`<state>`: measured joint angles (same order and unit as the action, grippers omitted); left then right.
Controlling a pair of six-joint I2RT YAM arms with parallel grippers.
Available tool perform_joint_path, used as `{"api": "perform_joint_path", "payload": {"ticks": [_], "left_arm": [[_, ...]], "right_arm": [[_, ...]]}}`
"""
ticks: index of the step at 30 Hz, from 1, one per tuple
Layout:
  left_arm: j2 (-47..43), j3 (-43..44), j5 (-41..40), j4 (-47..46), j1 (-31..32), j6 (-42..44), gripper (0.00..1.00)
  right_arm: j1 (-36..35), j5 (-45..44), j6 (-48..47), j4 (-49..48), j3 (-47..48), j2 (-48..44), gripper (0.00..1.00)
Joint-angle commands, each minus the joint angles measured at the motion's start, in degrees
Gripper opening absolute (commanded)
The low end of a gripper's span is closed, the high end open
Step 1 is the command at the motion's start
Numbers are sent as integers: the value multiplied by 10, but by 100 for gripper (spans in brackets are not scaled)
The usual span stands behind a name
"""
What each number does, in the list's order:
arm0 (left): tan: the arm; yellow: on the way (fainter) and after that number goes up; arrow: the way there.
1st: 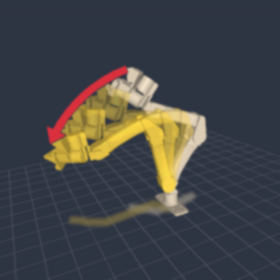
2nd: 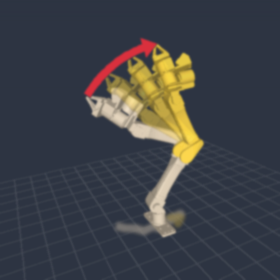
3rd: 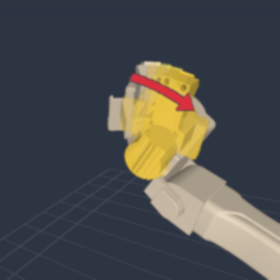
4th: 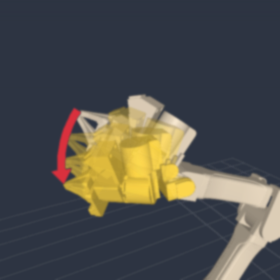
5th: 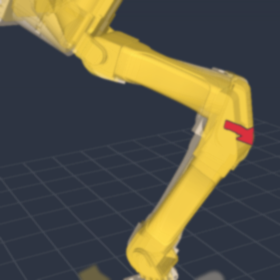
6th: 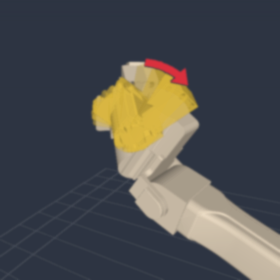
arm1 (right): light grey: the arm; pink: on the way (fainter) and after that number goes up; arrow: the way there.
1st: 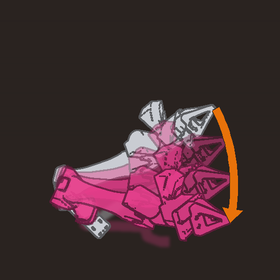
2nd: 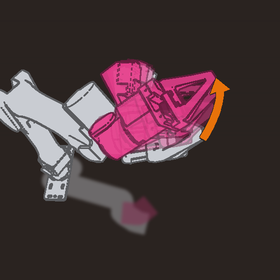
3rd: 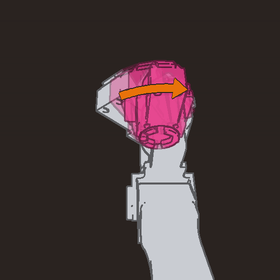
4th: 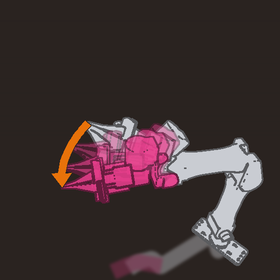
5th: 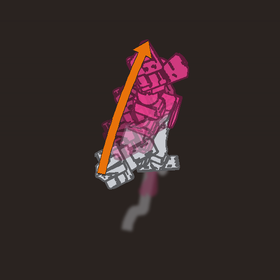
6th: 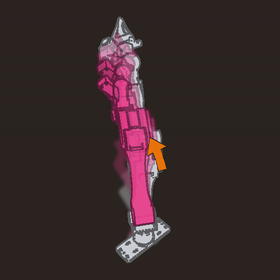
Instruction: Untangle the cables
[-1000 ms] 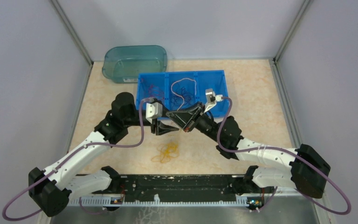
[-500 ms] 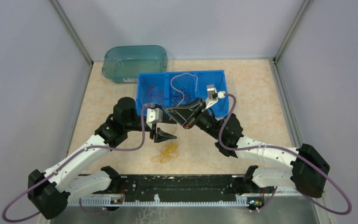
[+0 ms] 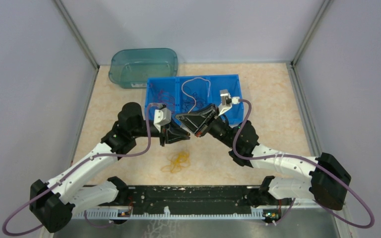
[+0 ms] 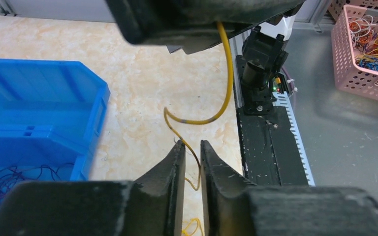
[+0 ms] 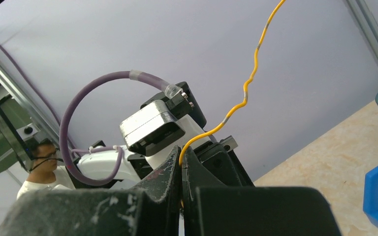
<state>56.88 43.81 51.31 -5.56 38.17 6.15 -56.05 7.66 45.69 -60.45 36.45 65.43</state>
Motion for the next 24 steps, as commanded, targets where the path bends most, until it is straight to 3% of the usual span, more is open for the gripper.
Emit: {"api": "perform_joint_path", "payload": {"ticks": [1,3,8,10,12,17,24], "left_arm": [[3,16,20,-3,3,-9,15],[1,17,7,11,3,1,1],[-7,43,-32,42,2,31,0],[-8,65,-30,57,0,43,0],[-4,96,-29,79,-1,65,0],[13,186,-42,113,-4,104,0],[32,275,-40,144,-5,112,0]], "right_arm": [[3,6,-1,-29,26,-1,0],[4,7,-8,-23,26,-5,1],[23,40,-17,4,6,-34,38],[31,53,-31,24,-11,-54,59],[33,67,-67,64,-26,-80,69],[33,75,-162,176,-65,-156,78],[33,51,-224,261,-104,-244,84]]}}
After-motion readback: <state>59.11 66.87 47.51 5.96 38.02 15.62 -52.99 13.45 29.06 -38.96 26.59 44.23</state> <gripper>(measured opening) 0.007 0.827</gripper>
